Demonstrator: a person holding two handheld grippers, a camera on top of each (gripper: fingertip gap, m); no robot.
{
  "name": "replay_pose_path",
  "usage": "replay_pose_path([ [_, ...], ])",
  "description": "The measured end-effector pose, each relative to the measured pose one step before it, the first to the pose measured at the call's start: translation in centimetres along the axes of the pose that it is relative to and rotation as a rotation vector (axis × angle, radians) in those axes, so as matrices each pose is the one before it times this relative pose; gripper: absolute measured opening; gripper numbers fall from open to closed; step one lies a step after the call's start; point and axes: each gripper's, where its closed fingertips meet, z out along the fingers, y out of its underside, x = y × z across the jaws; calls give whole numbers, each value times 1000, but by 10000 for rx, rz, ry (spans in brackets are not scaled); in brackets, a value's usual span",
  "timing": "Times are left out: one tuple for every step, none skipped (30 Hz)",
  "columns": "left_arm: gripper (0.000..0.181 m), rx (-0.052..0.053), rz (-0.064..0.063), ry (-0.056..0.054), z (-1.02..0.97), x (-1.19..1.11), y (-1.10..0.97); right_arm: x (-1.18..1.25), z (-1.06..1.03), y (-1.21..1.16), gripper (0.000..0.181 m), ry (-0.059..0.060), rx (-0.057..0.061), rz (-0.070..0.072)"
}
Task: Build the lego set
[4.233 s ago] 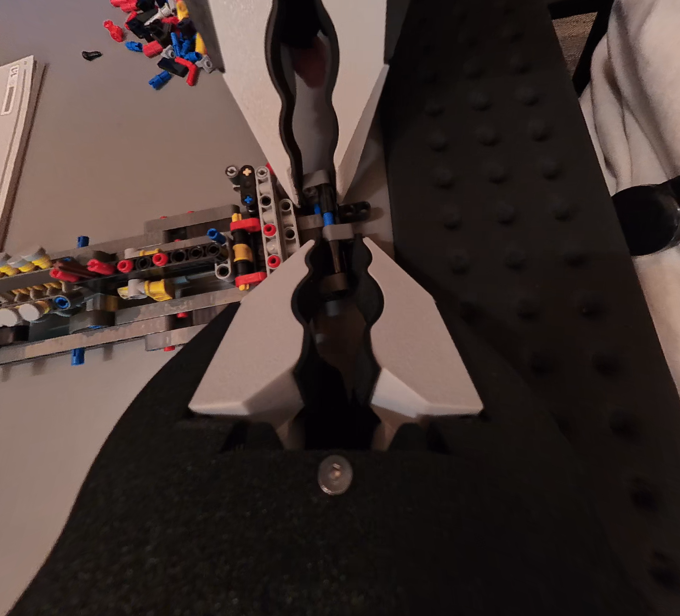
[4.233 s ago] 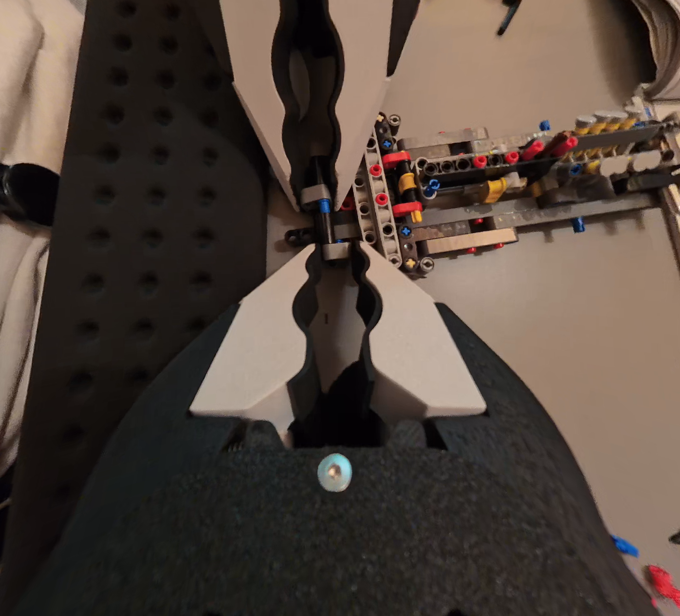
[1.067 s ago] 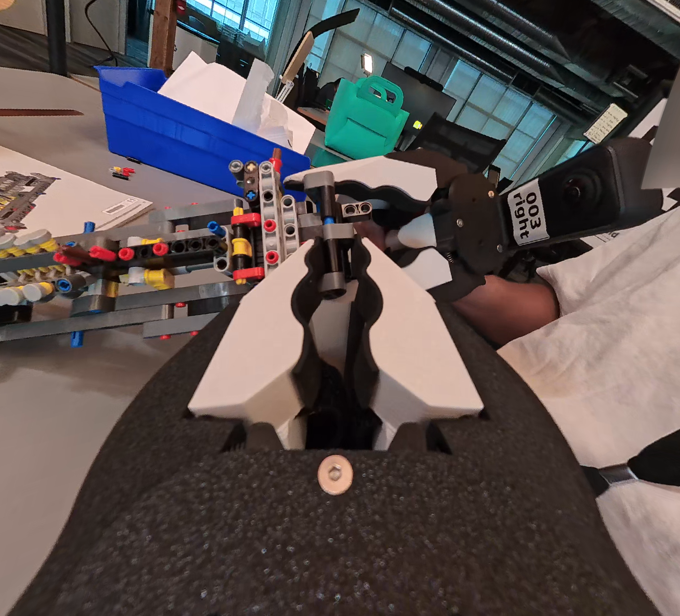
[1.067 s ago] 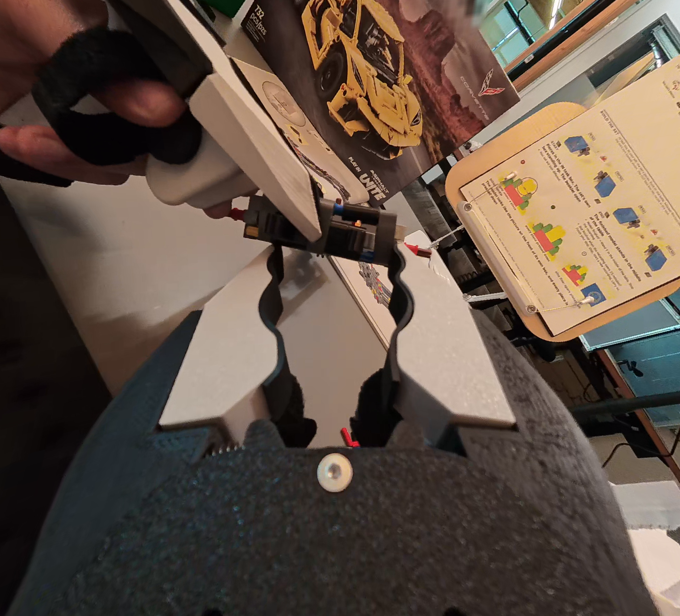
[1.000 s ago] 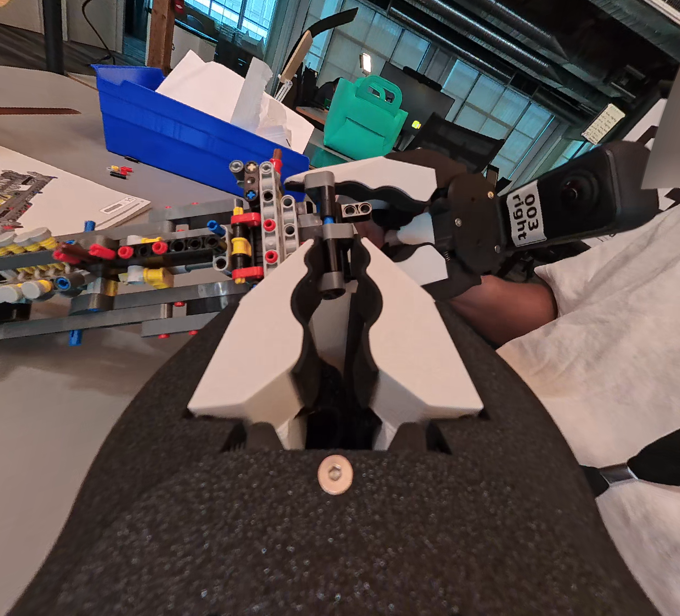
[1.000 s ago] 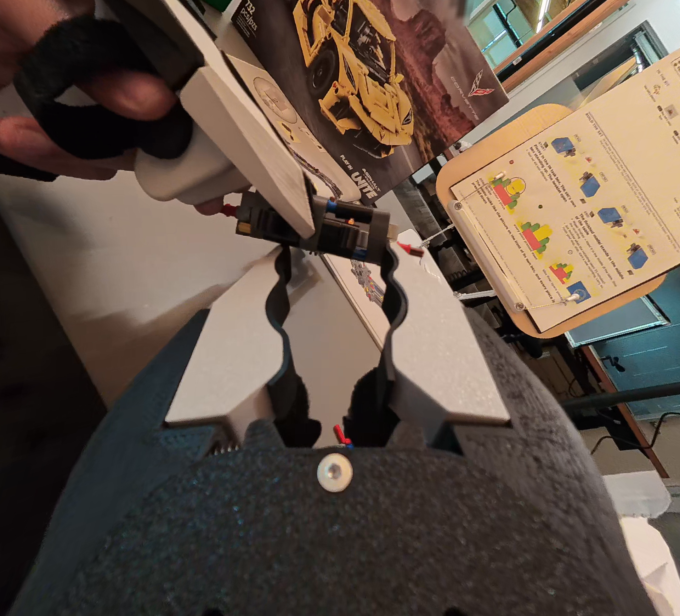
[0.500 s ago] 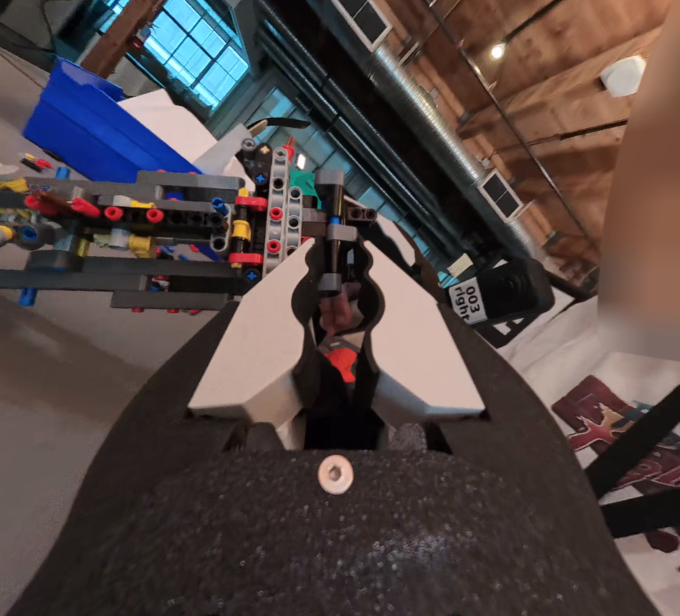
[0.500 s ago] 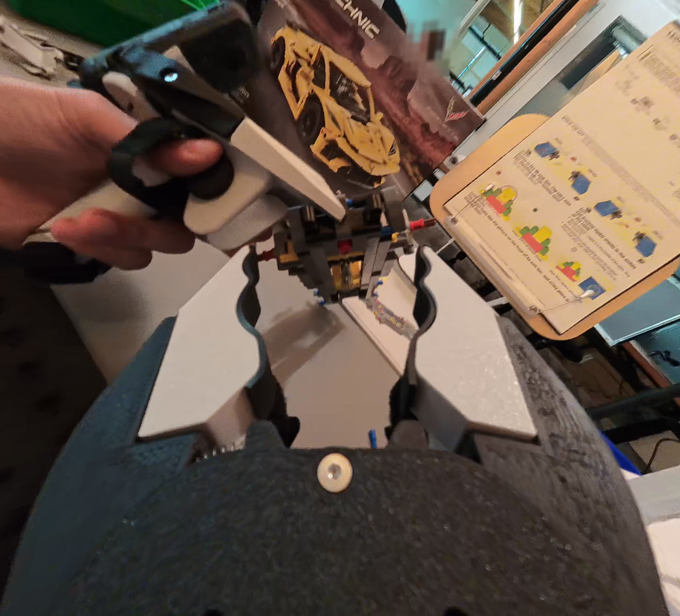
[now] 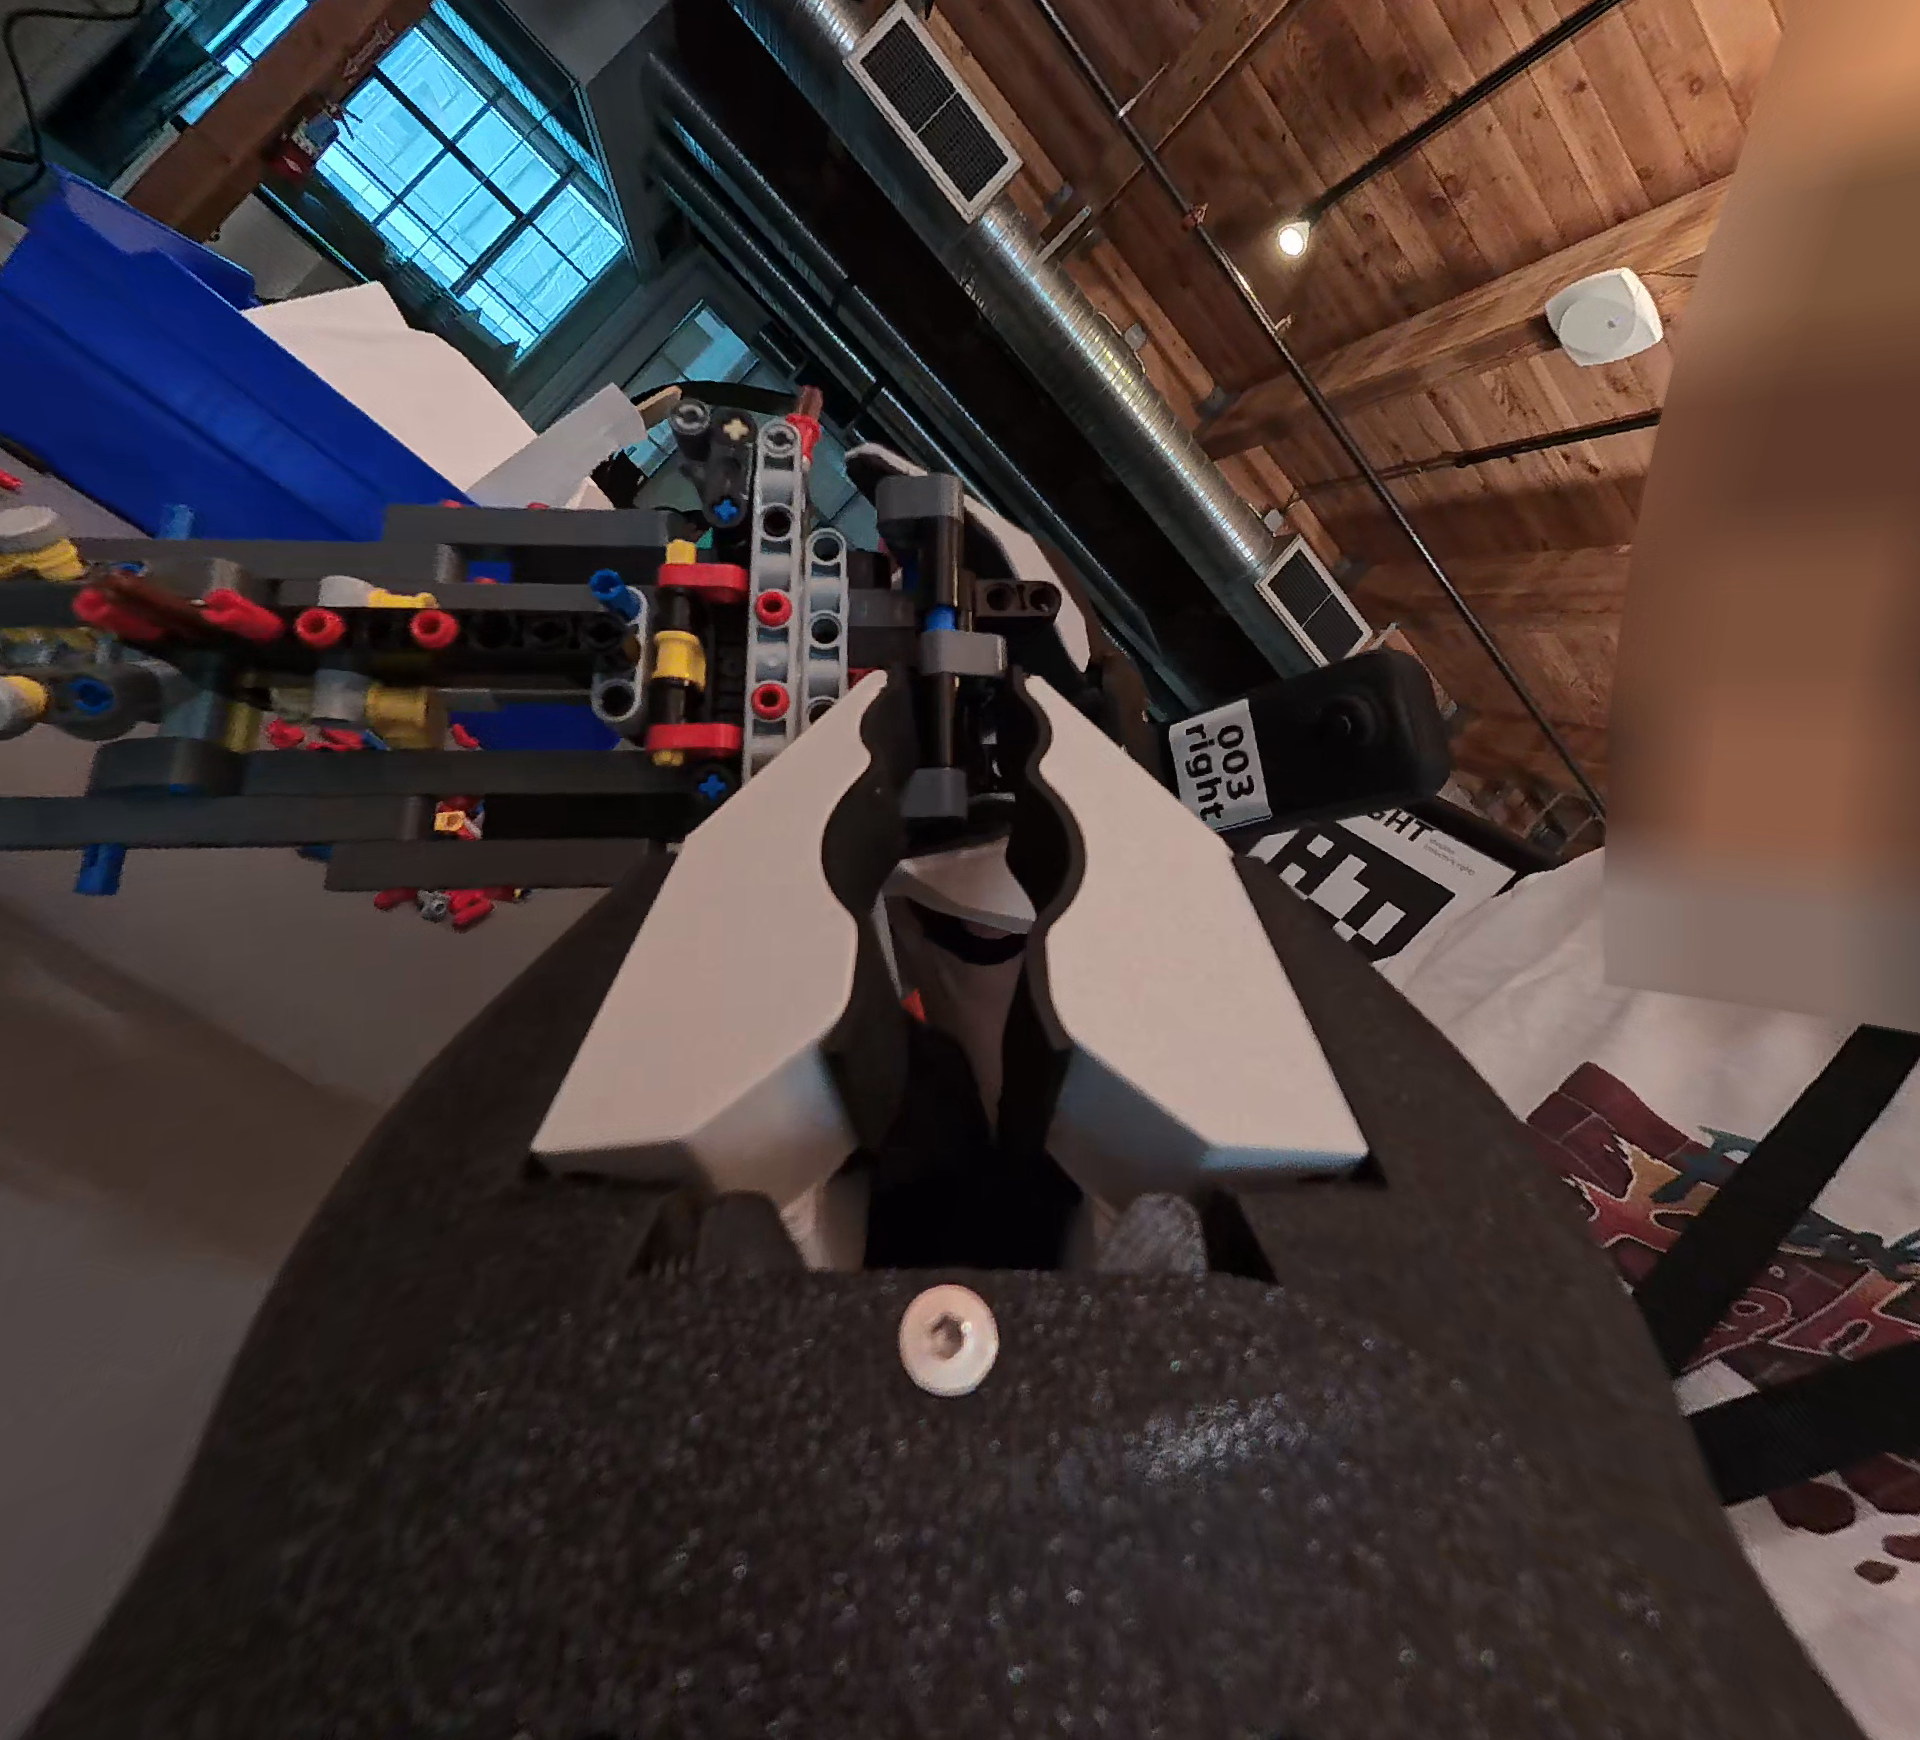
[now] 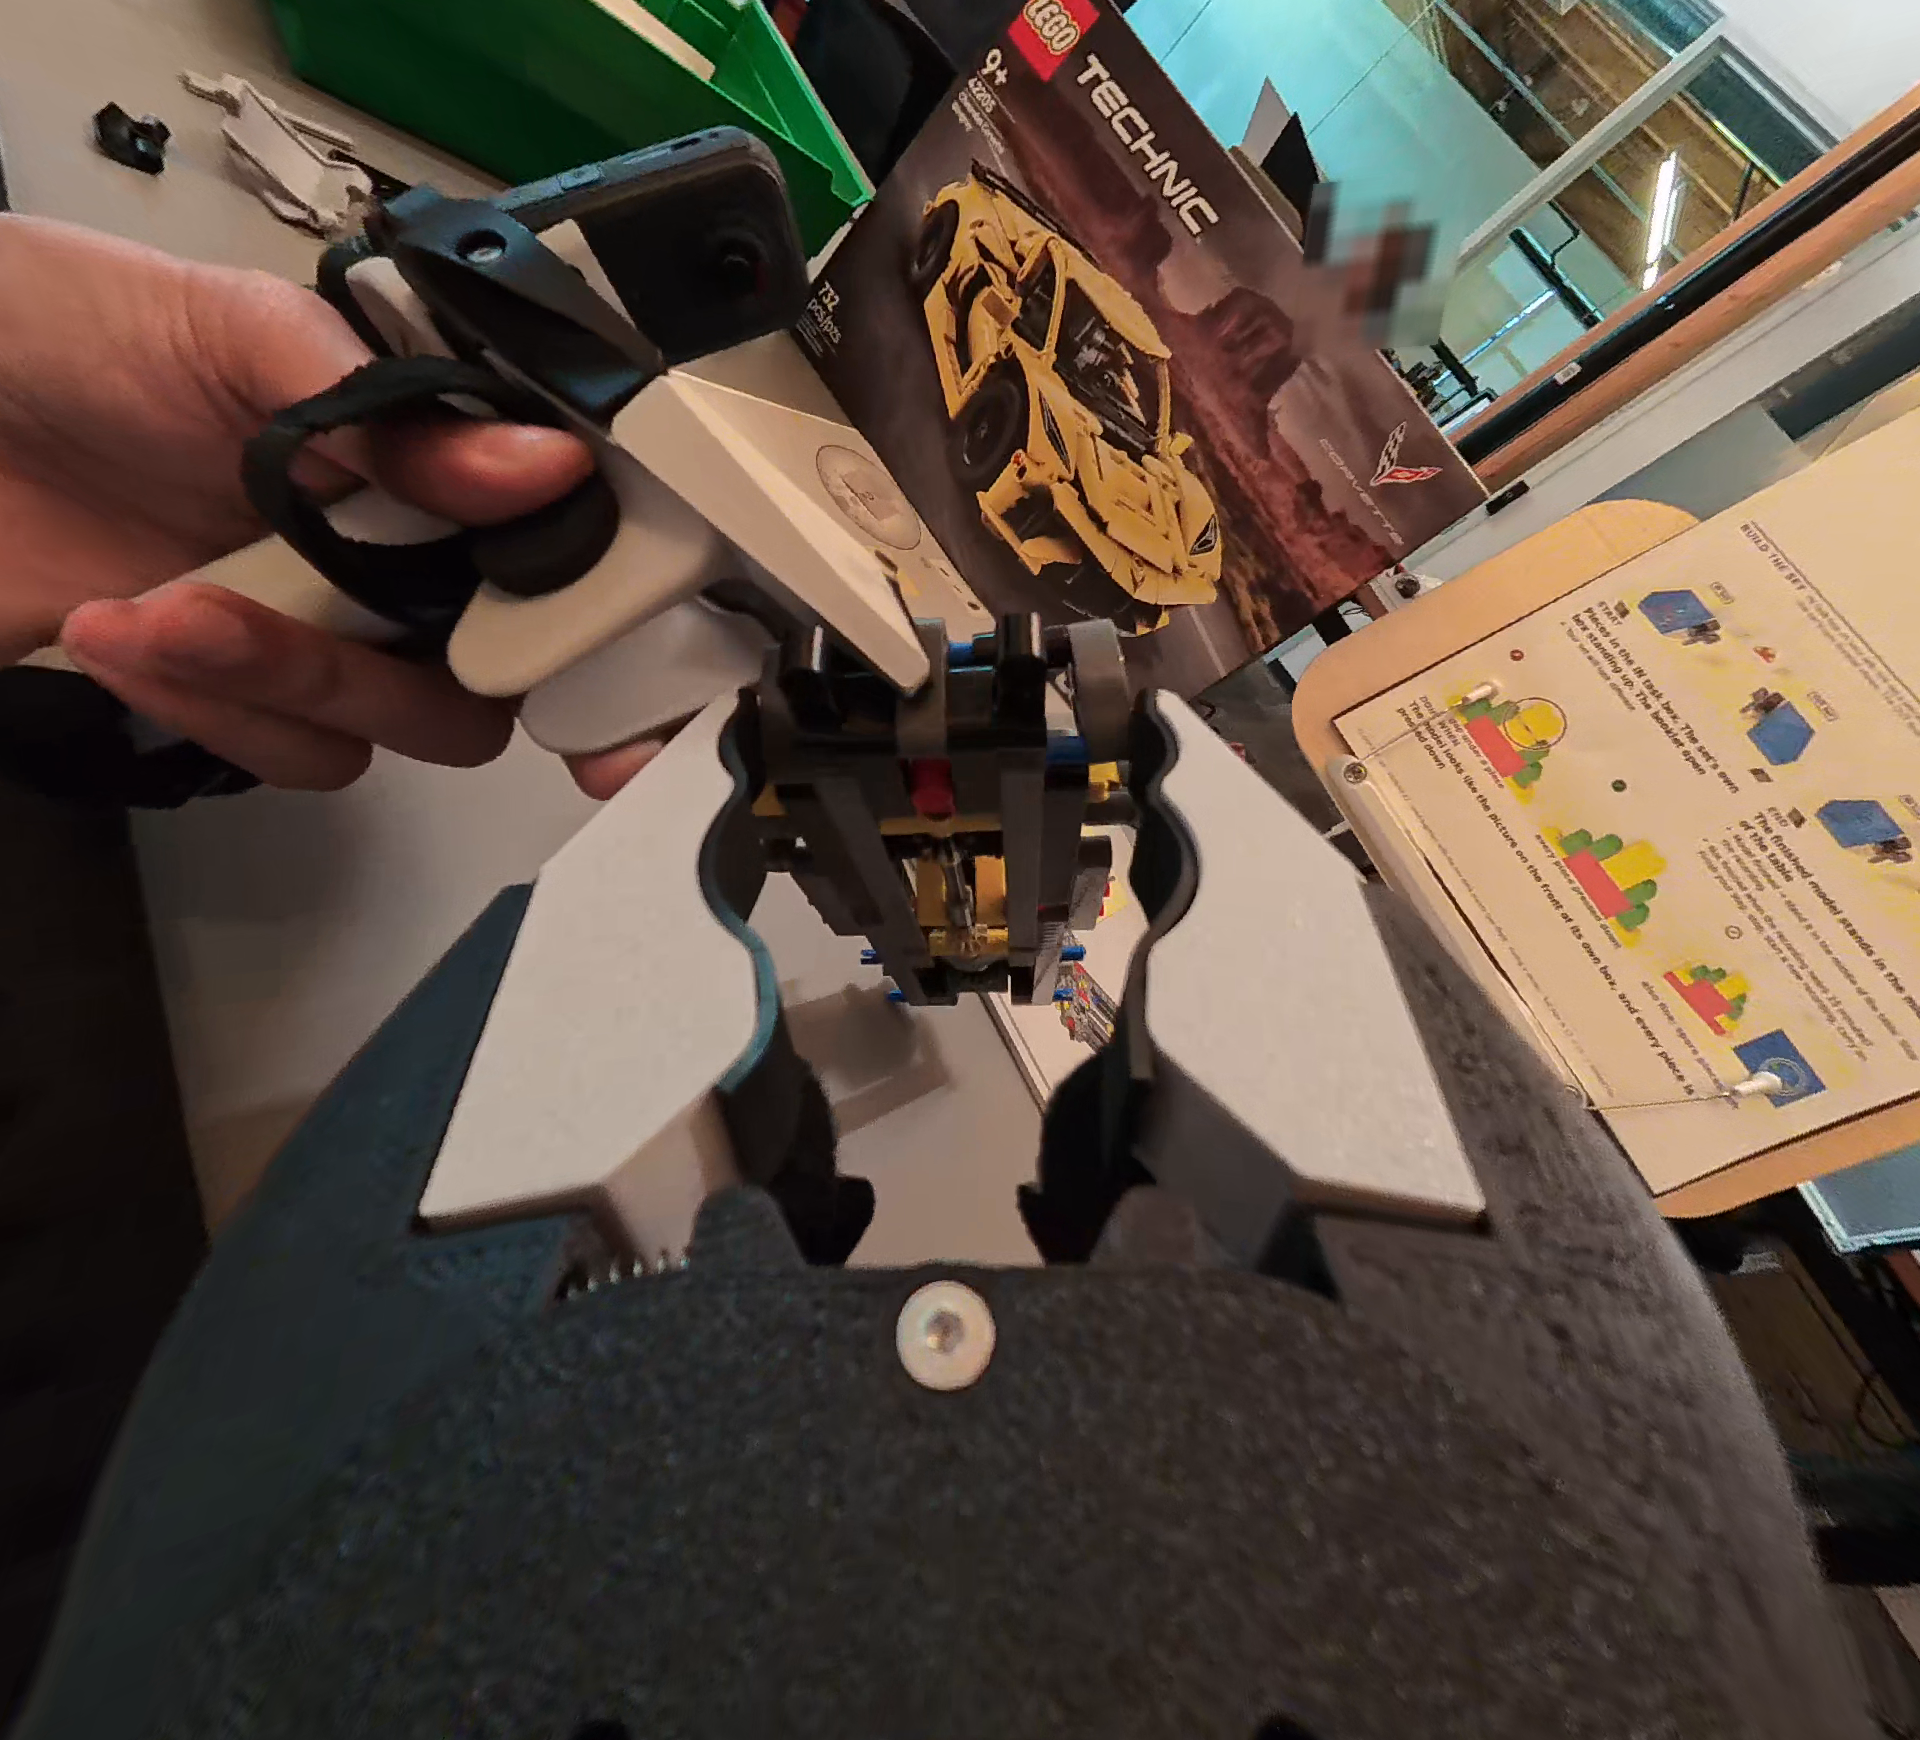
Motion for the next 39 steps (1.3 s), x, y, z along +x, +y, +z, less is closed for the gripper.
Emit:
replay_pose_path([
  [13, -42, 26, -1, 13, -33, 8, 20, -2, 19, 70, 57, 3, 54],
  [13, -25, 24, -2, 15, -10, 20, 12, -22, 10, 71, 26, -8, 91],
  [13, -6, 22, -5, 8, 5, 14, 7, -14, 8, 70, 42, 35, 19],
  [13, 7, 9, 5, 18, 0, 33, -4, -28, 15, 70, 30, 30, 8],
  [13, 0, 13, -1, 46, 0, 28, 9, -52, 20, 70, 15, 10, 28],
  [13, 4, 23, -5, 33, 5, 13, 32, -33, 21, 70, 37, 30, 22],
  [13, -8, 25, -5, 49, -1, 27, 24, -42, 33, 70, 3, 17, 66],
  [13, -8, 23, -12, 42, -1, 28, 17, -31, 29, 69, -2, 0, 8],
  [12, 7, 15, -5, 34, -9, 19, 25, -35, 33, 69, -6, -55, -30],
  [12, 20, -4, 13, 22, 12, -16, 30, -18, -8, 70, 25, -38, -47],
  [12, -21, 2, 14, 11, 5, 17, 8, -22, -4, 69, 11, 14, 46],
  [12, -23, 38, -21, 44, 2, 54, -9, -55, 41, 69, -28, -39, 12],
  [12, 12, 39, -27, 35, 6, -4, 31, -46, 7, 69, 29, -41, -75],
  [12, -20, -11, 1, 28, 6, 38, -20, -21, 12, 69, -40, 17, 16],
  [13, -70, -47, 2, 72, 25, 121, -16, -137, 67, 69, -6, -16, -206],
  [13, -105, -21, 75, 78, 123, 140, -45, -181, 37, 69, -26, -75, -97],
  [13, -196, -54, 125, 45, 216, 144, -88, -206, -74, 69, -73, 42, -30],
  [13, -244, -17, 25, -24, 128, 142, -114, -150, -80, 70, 10, 106, -121],
  [13, -237, 119, -98, -141, -19, 195, -209, -80, 83, 69, -47, -9, -77],
  [16, -126, 223, -161, -310, -75, 35, 7, -123, 221, 69, 61, -119, -132],
  [22, -26, 294, -255, -482, -174, -271, 54, -186, 260, 70, 11, -106, -41],
  [24, -118, 426, -330, -513, -273, -414, 39, -213, 71, 69, -43, 41, 68],
  [24, -377, 666, -328, -396, -253, -284, 5, -210, -58, 69, -45, 89, 34],
  [20, -554, 699, -373, -220, -351, -169, -173, -162, -186, 69, -81, 117, -43],
  [20, -537, 470, -230, -3, -189, -207, -326, -38, -231, 69, -97, 93, -144],
  [20, -444, 238, 215, 131, 436, -284, -358, 73, -173, 69, -49, 16, -243],
  [20, -581, 60, 471, 253, 749, -46, -392, 152, -116, 69, -47, -30, -238],
  [21, -745, -10, 492, 270, 727, 264, -375, 160, -103, 69, -70, -19, -193],
  [22, -690, -11, 275, 219, 386, 349, -225, 116, -76, 69, -12, 5, -167],
  [22, -484, 25, 47, 130, 41, 222, -154, 60, -68, 69, -27, 25, -66],
  [21, -301, 17, 74, 85, 27, 87, -136, 23, -34, 69, -57, 24, -31],
  [17, -240, -76, 78, 70, -58, 53, -79, -4, -12, 69, -25, 8, -75],
  [8, -220, -127, -21, 37, -287, 69, -73, -44, 2, 69, -52, -2, -55],
  [7, -170, -116, 126, 32, -105, 43, -52, -55, 7, 69, -76, 17, -31],
  [6, -118, -142, 165, 62, -14, 19, -1, -68, 38, 69, -56, 18, -33],
  [6, -71, -169, 143, 87, -19, -2, 3, -71, 58, 69, -35, 24, -6],
  [5, -74, -251, 178, 84, 21, 33, -25, -63, 59, 69, -49, 23, 10],
  [5, -66, -373, 235, 69, 14, 39, -44, -73, 16, 70, -37, 51, -12],
  [5, -14, -460, 189, 77, -73, -2, -4, -22, 84, 70, -15, 32, 30],
])
